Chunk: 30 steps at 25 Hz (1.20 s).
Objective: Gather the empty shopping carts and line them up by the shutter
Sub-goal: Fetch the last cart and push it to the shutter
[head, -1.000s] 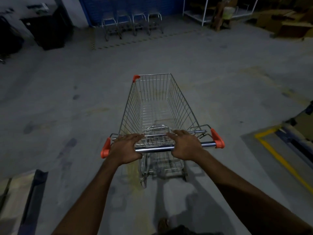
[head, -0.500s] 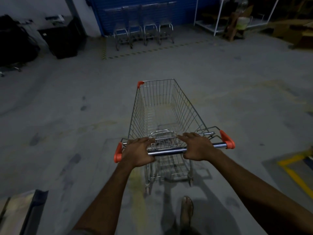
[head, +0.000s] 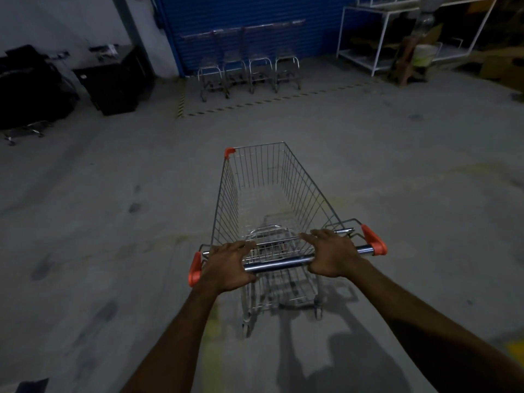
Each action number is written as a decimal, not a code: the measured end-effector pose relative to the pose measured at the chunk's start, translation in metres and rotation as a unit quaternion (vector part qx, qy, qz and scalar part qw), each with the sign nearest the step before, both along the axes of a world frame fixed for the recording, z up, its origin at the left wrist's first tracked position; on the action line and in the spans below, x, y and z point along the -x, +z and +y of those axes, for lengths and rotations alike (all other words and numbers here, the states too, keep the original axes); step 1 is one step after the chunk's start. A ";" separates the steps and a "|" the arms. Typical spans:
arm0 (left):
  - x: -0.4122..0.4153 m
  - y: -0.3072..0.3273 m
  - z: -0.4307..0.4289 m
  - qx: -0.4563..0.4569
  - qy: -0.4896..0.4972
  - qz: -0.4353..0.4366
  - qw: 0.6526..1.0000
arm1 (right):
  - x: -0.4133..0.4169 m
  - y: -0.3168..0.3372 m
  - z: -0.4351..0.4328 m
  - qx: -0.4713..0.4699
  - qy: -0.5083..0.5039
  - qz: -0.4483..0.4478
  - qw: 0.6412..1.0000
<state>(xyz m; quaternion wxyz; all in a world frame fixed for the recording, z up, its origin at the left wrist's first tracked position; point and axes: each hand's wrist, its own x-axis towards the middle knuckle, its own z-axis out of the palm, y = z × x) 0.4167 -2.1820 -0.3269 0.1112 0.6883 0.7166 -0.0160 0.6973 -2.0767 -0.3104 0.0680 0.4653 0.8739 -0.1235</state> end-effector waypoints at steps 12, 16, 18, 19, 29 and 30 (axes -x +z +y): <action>0.043 -0.004 0.257 0.016 -0.006 -0.043 0.999 | 0.037 -0.006 0.246 -0.027 -0.013 0.023 0.999; 0.067 -0.006 0.357 0.008 -0.018 -0.050 0.999 | 0.057 -0.005 0.335 -0.036 -0.026 0.034 0.998; 0.077 -0.003 0.401 0.004 -0.021 -0.053 0.998 | 0.067 -0.004 0.373 -0.040 -0.031 0.033 0.998; 0.080 -0.002 0.425 0.006 -0.024 -0.050 0.998 | 0.071 -0.003 0.394 -0.043 -0.032 0.030 0.998; 0.100 -0.004 0.662 -0.029 -0.031 -0.050 0.998 | 0.090 -0.004 0.633 -0.070 -0.024 0.050 0.996; 0.102 -0.004 0.685 -0.039 -0.029 -0.048 0.998 | 0.092 -0.005 0.660 -0.078 -0.020 0.052 0.995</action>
